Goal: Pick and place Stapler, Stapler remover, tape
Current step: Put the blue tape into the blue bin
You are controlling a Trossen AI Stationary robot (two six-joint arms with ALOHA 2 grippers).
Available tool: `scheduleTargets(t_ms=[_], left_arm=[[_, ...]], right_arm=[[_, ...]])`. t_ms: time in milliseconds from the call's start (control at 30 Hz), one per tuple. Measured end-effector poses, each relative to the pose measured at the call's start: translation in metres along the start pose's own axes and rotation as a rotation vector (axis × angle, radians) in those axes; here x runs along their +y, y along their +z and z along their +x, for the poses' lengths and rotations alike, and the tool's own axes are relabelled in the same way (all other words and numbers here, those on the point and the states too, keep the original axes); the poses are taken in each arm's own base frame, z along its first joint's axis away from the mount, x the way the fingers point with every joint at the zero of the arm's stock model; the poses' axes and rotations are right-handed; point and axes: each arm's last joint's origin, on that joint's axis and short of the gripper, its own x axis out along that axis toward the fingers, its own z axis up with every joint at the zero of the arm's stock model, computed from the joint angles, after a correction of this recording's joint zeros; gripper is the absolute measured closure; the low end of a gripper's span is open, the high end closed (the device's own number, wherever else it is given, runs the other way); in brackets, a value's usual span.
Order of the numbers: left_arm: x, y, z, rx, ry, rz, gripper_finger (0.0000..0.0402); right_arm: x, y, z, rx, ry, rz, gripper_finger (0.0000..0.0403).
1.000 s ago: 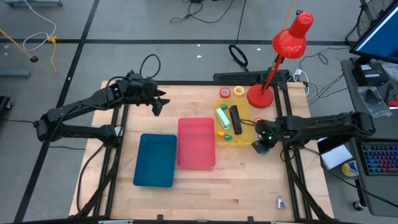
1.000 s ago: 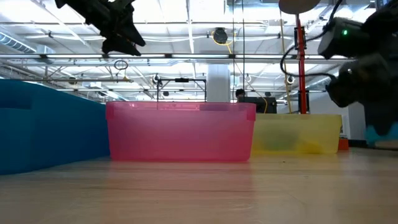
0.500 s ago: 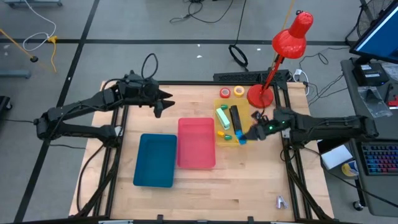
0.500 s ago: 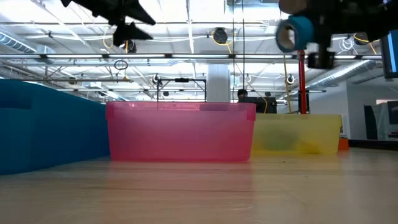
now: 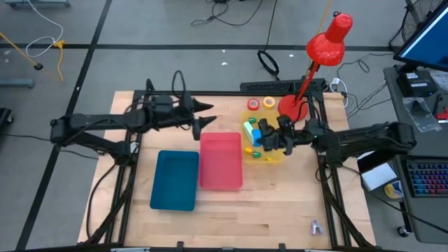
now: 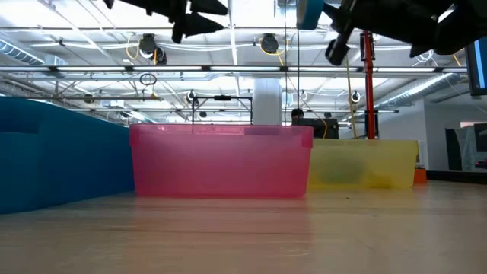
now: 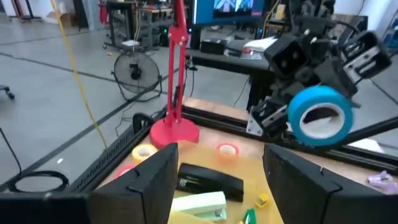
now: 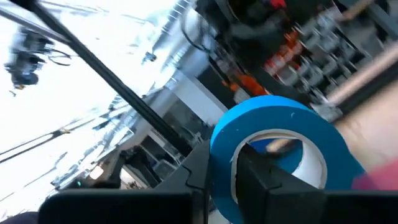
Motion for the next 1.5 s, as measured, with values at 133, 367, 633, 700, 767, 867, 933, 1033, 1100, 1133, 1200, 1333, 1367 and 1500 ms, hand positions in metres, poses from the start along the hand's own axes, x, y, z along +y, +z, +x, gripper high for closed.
scheduleTargets(t_ms=[133,367,633,700,767,867,933,1033,1100,1133,1200,1333,1367,1500], left_arm=[[-0.007,-0.006,0.015,-0.03,-0.021,0.009,0.0167],[-0.018,-0.015,0.034,-0.072,-0.059,-0.011,0.0167],[-0.022,-0.023,0.041,-0.048,-0.074,-0.127,0.0167],[-0.022,-0.022,0.041,-0.052,-0.102,-0.177,0.0167],[-0.024,-0.022,0.041,-0.041,-0.15,-0.224,0.0167],[-0.026,-0.022,0.04,-0.017,-0.215,-0.282,0.0167],[-0.026,-0.022,0.04,-0.007,-0.234,-0.311,0.0167],[-0.026,-0.025,0.043,0.01,-0.235,-0.335,0.0167],[-0.026,-0.027,0.044,0.022,-0.233,-0.357,0.0167],[-0.026,-0.028,0.045,0.02,-0.234,-0.369,0.0167],[-0.026,-0.031,0.048,0.032,-0.232,-0.381,0.0167],[-0.025,-0.031,0.048,0.03,-0.23,-0.391,0.0167],[-0.025,-0.03,0.048,0.027,-0.228,-0.392,0.0167],[-0.024,-0.031,0.048,0.031,-0.224,-0.402,0.0167]], right_arm=[[-0.006,-0.001,0.008,-0.058,0.061,-0.049,0.0369],[-0.007,0.008,0.033,-0.121,0.072,-0.175,0.0369],[-0.001,0.014,0.053,-0.01,0.158,-0.296,0.0369],[-0.003,0.013,0.054,0.004,0.139,-0.317,0.0369],[-0.004,0.012,0.054,0.004,0.126,-0.345,0.0369],[-0.005,0.013,0.054,-0.019,0.095,-0.389,0.0369],[-0.007,0.012,0.054,-0.021,0.064,-0.414,0.0369],[-0.009,0.012,0.054,-0.024,0.042,-0.433,0.0369],[-0.008,0.013,0.055,-0.031,0.028,-0.44,0.0369],[-0.008,0.014,0.056,-0.029,0.019,-0.441,0.0369],[-0.008,0.015,0.059,-0.009,0.004,-0.443,0.0369],[-0.007,0.018,0.065,0.031,-0.026,-0.457,0.0369],[-0.007,0.018,0.066,0.036,-0.029,-0.46,0.0369],[-0.004,0.021,0.067,0.026,-0.021,-0.473,0.0369]])
